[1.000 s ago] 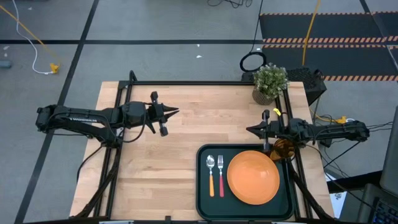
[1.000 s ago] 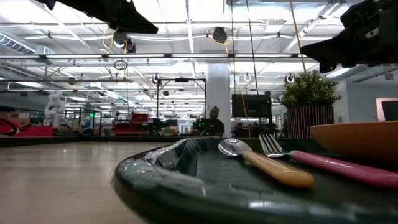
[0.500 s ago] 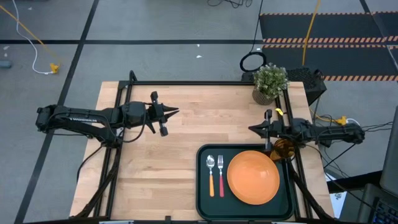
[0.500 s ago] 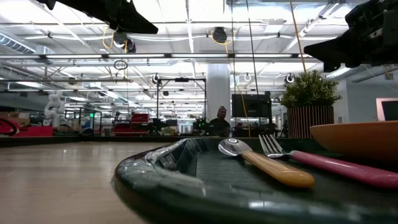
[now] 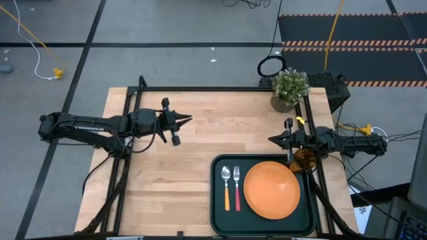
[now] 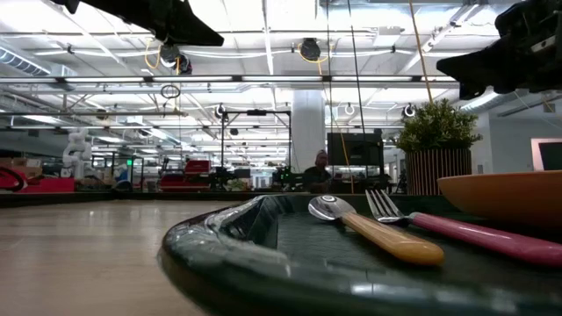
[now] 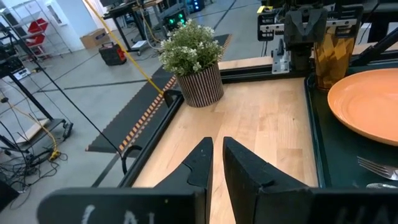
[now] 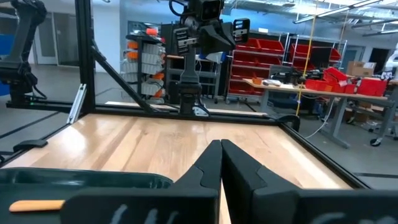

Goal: Pick and place plate/cup/fork/spoon on tray
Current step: Return to Home Position

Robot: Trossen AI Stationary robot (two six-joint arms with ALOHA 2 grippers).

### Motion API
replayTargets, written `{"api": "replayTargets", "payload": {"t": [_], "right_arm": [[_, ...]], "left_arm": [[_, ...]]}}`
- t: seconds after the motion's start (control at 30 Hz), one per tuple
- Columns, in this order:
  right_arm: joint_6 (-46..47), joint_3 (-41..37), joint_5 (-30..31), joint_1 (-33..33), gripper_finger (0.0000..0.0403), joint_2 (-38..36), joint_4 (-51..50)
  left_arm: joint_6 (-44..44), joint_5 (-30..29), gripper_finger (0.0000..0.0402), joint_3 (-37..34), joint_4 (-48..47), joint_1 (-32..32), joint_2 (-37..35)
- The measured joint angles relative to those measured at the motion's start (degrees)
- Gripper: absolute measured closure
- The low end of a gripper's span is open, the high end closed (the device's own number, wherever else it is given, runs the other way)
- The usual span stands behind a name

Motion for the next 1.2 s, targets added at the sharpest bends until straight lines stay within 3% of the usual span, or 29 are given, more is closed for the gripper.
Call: {"api": "replayTargets", "payload": {"t": [0.5,1.2], "right_arm": [[0.2,0.0,1.3,0.0,0.0403,0.0,-5.2],[0.1,-0.1,1.6,0.0,0.0403,0.2,-2.6]], "left_arm": [[-0.3,0.0,0.0362,0.0,0.0,0.0,0.0],[-0.1,-0.5,0.0362,0.0,0.0,0.0,0.0]]}}
